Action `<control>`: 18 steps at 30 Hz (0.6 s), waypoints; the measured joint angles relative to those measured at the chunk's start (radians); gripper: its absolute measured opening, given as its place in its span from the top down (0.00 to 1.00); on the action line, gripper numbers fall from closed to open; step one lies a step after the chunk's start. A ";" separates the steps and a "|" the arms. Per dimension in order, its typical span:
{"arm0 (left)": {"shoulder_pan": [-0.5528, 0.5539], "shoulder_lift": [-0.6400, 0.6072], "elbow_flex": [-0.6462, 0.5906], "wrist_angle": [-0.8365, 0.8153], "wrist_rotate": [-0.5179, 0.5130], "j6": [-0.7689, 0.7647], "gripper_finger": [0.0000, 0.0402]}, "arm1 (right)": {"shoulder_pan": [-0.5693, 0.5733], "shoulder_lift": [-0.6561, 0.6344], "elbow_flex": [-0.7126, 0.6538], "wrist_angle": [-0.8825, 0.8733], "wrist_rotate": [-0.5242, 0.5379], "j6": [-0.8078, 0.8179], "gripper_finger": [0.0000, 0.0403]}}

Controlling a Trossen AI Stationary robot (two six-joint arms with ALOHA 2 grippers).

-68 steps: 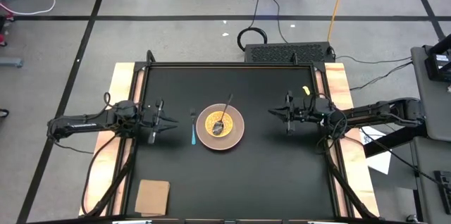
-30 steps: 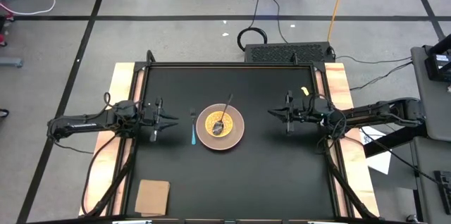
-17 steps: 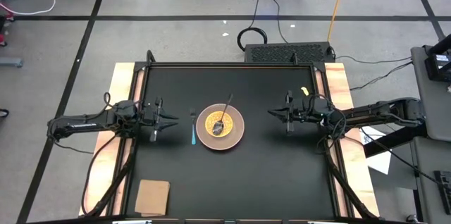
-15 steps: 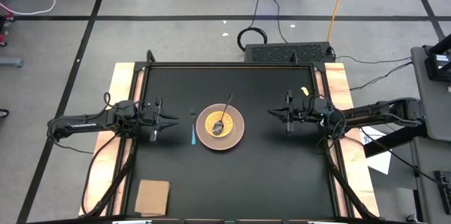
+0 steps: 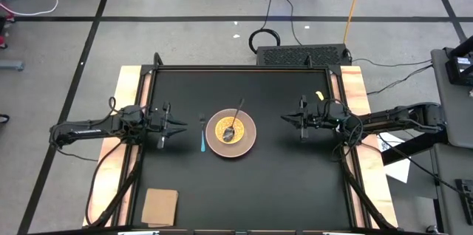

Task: Set table place
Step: Return to Home Position

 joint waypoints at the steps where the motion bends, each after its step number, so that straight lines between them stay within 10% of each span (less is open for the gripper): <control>1: 0.000 0.000 0.000 0.000 0.000 0.000 0.78 | 0.000 0.000 0.000 0.000 0.000 0.000 1.00; 18: 0.000 0.000 0.000 0.000 0.000 0.000 0.78 | 0.000 -0.001 0.000 0.028 -0.002 0.065 1.00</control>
